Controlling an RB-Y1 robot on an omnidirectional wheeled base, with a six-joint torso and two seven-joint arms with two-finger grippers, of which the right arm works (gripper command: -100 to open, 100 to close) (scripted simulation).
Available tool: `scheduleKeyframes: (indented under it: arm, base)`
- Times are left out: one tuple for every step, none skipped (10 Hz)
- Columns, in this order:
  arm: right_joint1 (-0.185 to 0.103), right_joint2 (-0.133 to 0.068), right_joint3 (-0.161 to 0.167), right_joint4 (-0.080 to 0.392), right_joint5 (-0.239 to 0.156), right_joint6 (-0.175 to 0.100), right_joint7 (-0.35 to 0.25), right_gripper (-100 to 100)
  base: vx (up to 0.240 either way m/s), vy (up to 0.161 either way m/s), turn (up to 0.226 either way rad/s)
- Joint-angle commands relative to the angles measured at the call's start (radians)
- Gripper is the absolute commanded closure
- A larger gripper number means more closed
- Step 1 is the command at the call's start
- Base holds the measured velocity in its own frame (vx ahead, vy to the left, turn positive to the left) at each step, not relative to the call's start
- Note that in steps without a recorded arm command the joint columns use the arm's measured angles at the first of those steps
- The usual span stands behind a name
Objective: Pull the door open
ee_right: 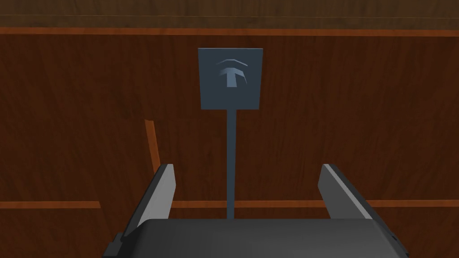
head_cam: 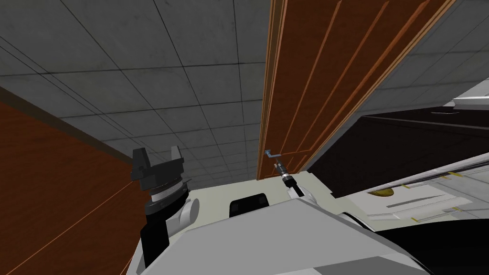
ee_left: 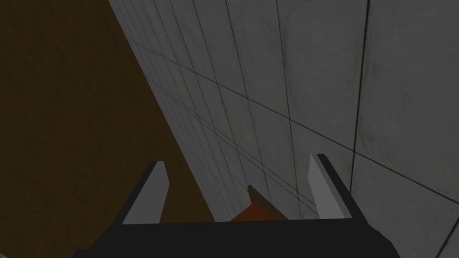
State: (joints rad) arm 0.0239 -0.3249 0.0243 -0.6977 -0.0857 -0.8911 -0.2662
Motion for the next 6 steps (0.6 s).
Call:
scheduleKeyframes:
  arm:
    - [-0.023,0.001,-0.015,0.047,-0.012,-0.015,0.006,-100]
    - [-0.038,0.0,-0.026,0.072,-0.022,-0.019,0.011,-100]
    - [-0.052,0.0,-0.037,0.097,-0.031,-0.024,0.015,-100]
    - [-0.066,-0.001,-0.048,0.119,-0.04,-0.027,0.02,-100]
    - [-0.088,-0.002,-0.065,0.158,-0.055,-0.034,0.027,-100]
    - [-0.088,-0.002,-0.054,0.165,-0.046,-0.044,0.02,-100]
  base:
    - [0.066,-0.021,0.129]
    - [0.069,-0.024,0.209]
    - [0.068,-0.019,0.214]
    - [0.07,-0.02,0.18]
    - [0.082,-0.033,0.287]
    - [0.039,-0.023,0.066]
